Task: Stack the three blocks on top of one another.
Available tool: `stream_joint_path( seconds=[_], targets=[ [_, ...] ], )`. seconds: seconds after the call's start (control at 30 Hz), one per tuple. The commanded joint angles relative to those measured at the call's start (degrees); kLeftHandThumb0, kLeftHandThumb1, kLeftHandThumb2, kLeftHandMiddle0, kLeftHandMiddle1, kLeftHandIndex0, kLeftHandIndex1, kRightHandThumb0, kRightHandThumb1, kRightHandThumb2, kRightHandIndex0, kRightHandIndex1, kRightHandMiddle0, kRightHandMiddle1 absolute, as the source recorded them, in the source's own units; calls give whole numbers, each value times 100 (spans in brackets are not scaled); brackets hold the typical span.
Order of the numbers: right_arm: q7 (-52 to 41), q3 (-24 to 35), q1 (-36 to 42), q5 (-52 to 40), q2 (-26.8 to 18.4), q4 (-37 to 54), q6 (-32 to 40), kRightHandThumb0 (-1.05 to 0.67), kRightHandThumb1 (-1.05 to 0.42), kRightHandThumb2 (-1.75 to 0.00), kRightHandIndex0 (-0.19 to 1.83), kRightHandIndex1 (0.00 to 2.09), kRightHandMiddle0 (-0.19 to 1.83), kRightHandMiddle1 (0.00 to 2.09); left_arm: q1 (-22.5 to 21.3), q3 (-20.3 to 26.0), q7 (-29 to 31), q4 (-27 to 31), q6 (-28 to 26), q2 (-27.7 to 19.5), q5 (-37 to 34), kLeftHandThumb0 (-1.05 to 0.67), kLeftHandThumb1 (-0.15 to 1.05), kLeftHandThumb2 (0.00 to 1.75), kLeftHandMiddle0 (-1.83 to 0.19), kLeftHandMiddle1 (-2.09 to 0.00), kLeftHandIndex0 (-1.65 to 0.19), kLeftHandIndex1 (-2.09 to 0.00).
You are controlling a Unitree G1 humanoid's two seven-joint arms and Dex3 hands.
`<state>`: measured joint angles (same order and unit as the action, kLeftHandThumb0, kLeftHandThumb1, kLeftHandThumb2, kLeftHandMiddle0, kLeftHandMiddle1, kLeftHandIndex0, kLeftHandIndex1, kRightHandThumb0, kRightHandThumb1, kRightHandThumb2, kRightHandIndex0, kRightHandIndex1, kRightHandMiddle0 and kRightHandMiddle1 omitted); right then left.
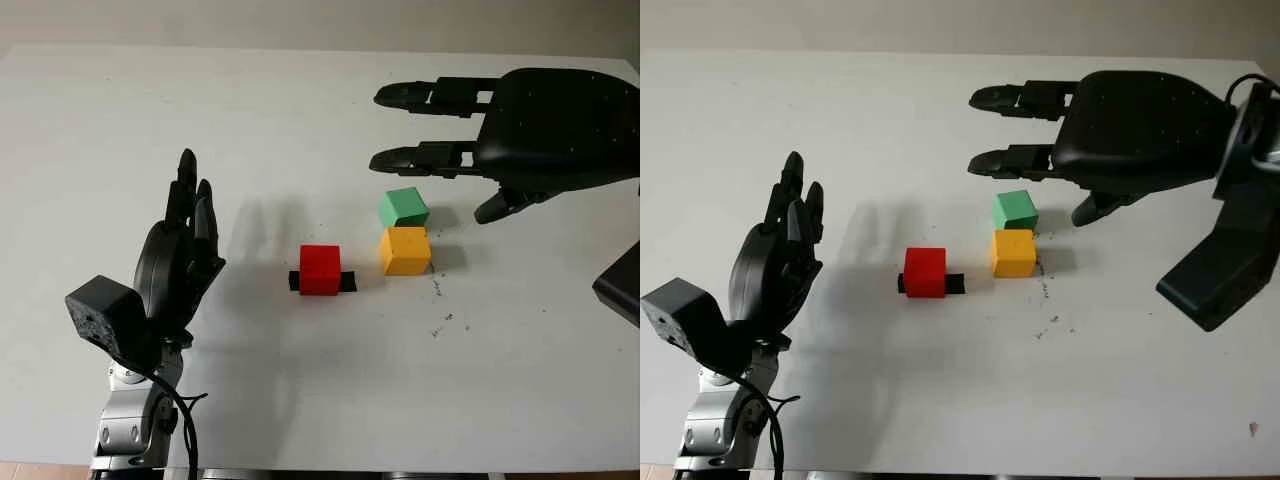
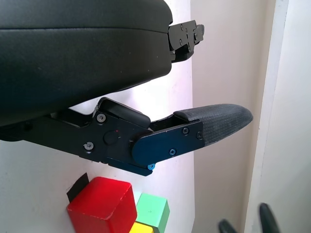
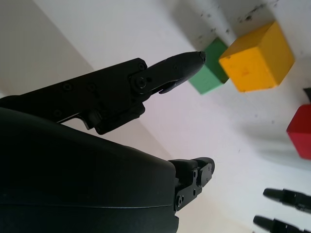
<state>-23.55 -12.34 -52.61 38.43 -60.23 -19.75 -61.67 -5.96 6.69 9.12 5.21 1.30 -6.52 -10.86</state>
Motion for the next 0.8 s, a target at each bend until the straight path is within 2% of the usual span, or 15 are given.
stream_joint_path(
  seconds=[0.0, 0.27, 0.77],
  targets=[
    [-56, -78, 76, -34, 69, -20, 47, -51, -95, -5, -6, 5, 23, 12, -23, 9, 1, -1, 27, 0, 3, -78, 105, 70, 15, -5, 16, -6],
    [234, -247, 103, 418, 350, -252, -60, -50, -93, -5, -8, 5, 23, 11, 18, 37, 8, 43, 19, -20, -13, -78, 105, 70, 14, -6, 15, -5],
    [284, -527, 53, 636, 511, -549, -8, -56, -88, -5, -10, 5, 25, 10, 15, 48, 43, 40, -11, -21, -56, -78, 105, 70, 15, -5, 16, -5]
  ],
)
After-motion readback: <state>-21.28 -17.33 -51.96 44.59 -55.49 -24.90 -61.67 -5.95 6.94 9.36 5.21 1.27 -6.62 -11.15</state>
